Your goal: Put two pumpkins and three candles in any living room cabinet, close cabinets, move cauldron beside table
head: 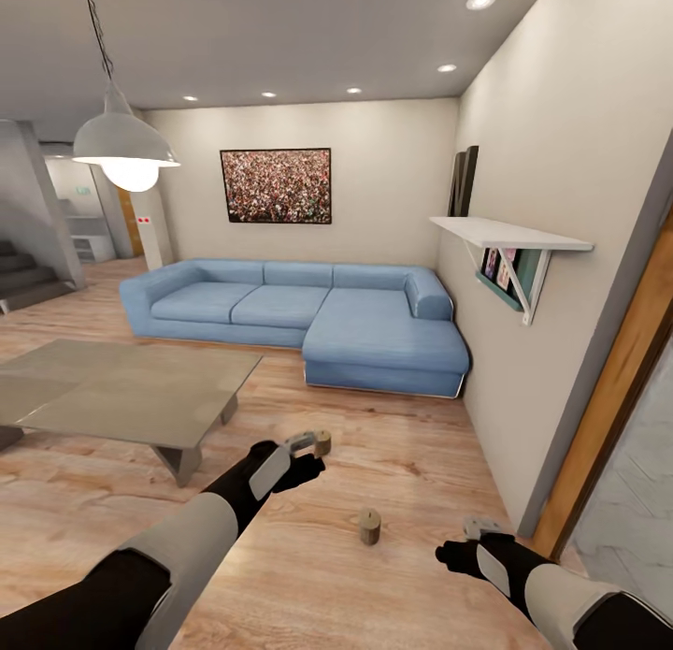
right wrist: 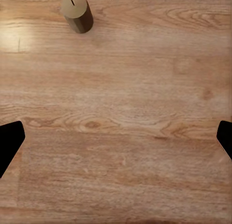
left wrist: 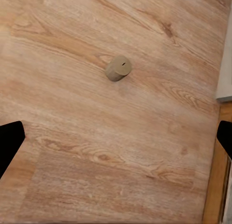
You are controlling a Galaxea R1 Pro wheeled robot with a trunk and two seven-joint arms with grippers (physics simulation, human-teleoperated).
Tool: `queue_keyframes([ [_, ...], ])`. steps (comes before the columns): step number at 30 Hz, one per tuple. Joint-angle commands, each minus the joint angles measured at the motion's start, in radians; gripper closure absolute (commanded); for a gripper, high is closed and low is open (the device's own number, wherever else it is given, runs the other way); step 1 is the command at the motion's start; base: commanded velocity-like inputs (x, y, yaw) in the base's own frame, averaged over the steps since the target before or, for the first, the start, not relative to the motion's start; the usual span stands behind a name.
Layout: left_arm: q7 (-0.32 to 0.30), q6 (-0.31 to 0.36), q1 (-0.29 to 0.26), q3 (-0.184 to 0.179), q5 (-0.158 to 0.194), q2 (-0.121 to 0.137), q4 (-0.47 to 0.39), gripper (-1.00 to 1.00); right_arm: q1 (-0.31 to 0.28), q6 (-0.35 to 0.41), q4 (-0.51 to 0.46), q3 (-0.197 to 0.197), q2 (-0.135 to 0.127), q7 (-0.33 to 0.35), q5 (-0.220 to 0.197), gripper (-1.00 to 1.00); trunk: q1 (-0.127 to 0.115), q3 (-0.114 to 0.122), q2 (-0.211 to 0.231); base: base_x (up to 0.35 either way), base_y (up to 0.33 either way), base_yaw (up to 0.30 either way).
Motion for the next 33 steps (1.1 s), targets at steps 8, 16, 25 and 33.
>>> queue_keyframes([
  [8,0.009,0.001,-0.001,-0.010,-0.035,0.006,0.044,-1.00,0.002,0.008,0.000,0.009,0.010,0.002,-0.004,-1.00,0.000,-0.001,-0.001,0.207,-0.204,0.005],
  [16,0.008,0.000,-0.001,-0.011,-0.039,0.007,0.050,-1.00,0.003,0.008,0.003,0.008,0.020,0.002,-0.005,-1.00,0.000,-0.001,-0.001,0.246,-0.250,0.216],
  [25,0.006,0.000,-0.001,-0.011,-0.040,0.008,0.048,-1.00,0.003,0.007,0.003,0.008,0.020,0.001,-0.006,-1.00,0.000,-0.001,-0.001,0.152,-0.155,0.082],
  [33,0.006,-0.001,-0.001,-0.011,-0.040,0.008,0.048,-1.00,0.003,0.007,0.003,0.008,0.021,-0.031,-0.005,-1.00,0.000,-0.001,-0.001,0.009,-0.009,0.252],
])
